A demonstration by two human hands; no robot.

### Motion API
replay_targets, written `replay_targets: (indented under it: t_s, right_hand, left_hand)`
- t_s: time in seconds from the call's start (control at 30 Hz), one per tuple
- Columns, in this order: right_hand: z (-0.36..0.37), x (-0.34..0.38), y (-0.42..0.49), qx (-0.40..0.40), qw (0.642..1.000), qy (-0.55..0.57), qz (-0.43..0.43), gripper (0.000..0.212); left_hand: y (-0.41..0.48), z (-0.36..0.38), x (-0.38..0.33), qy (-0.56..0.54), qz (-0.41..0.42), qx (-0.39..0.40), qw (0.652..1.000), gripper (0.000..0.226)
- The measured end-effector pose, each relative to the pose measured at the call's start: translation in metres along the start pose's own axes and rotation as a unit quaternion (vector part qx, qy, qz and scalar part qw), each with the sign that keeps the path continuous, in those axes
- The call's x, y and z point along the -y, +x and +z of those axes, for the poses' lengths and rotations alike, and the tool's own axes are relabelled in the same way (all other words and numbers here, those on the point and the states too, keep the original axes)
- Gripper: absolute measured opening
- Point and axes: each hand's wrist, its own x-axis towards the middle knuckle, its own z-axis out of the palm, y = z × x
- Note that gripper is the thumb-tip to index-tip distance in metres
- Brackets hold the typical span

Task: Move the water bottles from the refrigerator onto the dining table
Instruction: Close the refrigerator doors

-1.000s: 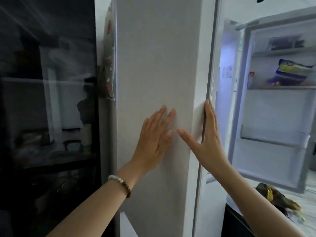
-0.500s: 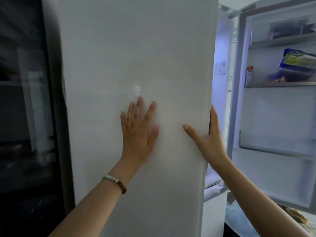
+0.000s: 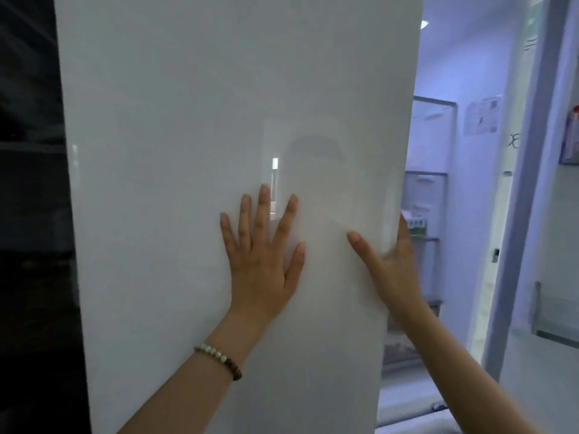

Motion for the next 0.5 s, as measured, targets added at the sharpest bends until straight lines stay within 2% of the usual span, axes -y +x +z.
replay_targets:
  t_s: [0.13, 0.23, 0.3, 0.37, 0.5]
  right_hand:
    - [0.010, -0.035, 0.022, 0.025, 0.999, 0.004, -0.046, 0.090]
    - [0.021, -0.060, 0.036, -0.003, 0.987, -0.084, -0.136, 0.090]
    - [0.026, -0.077, 0.045, -0.030, 0.948, -0.211, -0.234, 0.075]
    - [0.031, -0.090, 0.050, -0.037, 0.908, -0.294, -0.296, 0.062]
    - [0.037, -0.104, 0.060, -0.032, 0.884, -0.321, -0.338, 0.055]
  left_hand:
    - [0.005, 0.022, 0.001, 0.049, -0.017, 0.000, 0.999, 0.057]
    - [0.007, 0.038, 0.004, 0.087, -0.022, -0.005, 0.996, 0.057]
    - [0.010, 0.046, 0.006, 0.110, -0.023, -0.009, 0.994, 0.057]
    - [0.012, 0.052, 0.008, 0.126, -0.026, -0.007, 0.992, 0.057]
    - [0.014, 0.062, 0.009, 0.147, -0.036, -0.003, 0.988, 0.057]
